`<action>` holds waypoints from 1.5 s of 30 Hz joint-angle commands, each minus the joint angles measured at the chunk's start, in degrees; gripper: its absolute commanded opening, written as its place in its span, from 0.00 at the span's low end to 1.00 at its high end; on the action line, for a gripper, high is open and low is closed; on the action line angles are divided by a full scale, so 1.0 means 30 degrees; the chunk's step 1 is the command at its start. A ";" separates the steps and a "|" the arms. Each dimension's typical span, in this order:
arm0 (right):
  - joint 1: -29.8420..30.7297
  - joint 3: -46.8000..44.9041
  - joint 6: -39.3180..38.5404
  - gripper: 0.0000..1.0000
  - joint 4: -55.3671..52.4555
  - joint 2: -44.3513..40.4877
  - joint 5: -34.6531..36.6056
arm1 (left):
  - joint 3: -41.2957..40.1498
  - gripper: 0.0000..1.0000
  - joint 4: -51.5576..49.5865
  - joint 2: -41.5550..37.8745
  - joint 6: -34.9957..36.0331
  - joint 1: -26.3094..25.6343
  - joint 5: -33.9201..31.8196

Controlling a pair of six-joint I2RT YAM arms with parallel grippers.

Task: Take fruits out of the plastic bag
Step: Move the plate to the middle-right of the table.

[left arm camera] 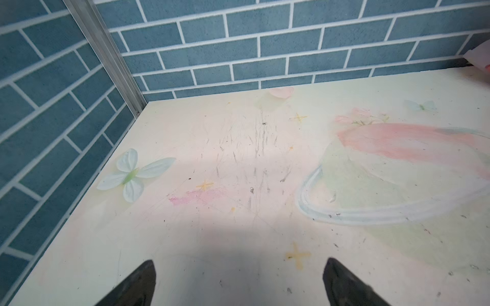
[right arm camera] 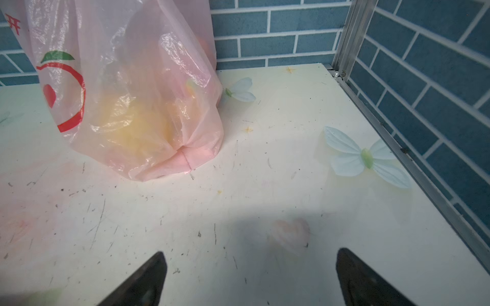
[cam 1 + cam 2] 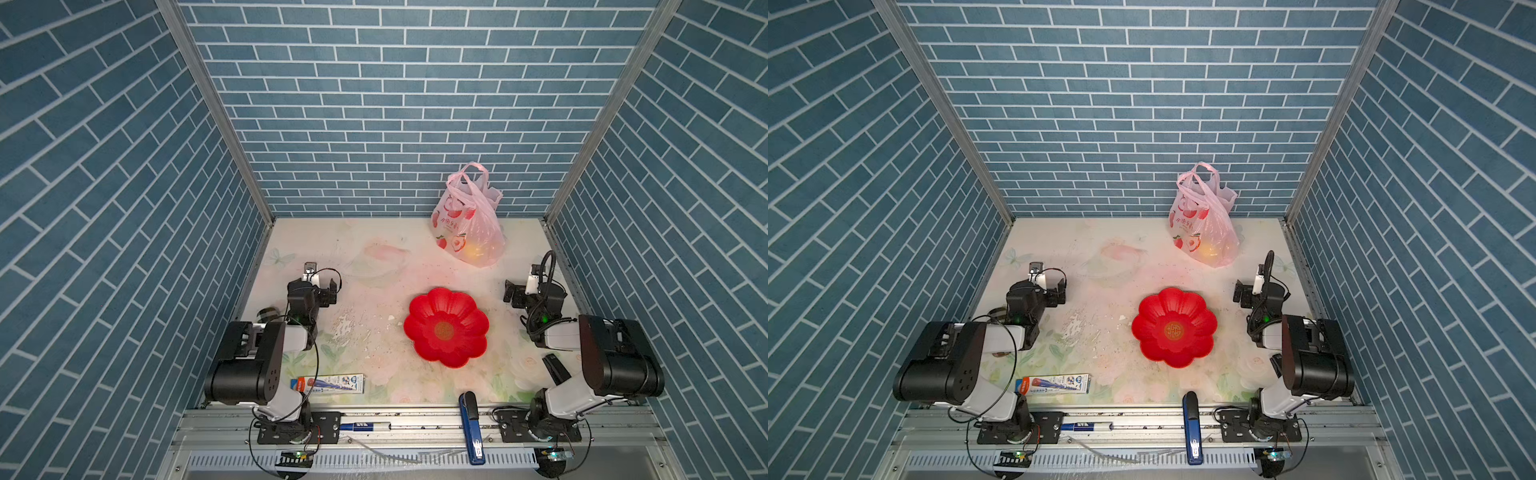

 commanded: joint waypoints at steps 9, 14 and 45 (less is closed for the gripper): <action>-0.0046 -0.0039 -0.0454 0.99 0.0055 -0.0344 -0.0245 | 0.0043 0.99 -0.0260 -0.0158 0.0195 -0.0007 0.0099; -0.0046 -0.0055 -0.0451 0.99 0.0077 -0.0351 -0.0245 | 0.0045 0.99 -0.0261 -0.0156 0.0212 0.0001 0.0098; -0.0045 0.0138 0.0112 0.99 -0.0217 -0.0294 0.0985 | 0.0065 0.99 -0.0260 -0.0156 0.0186 0.0001 0.0096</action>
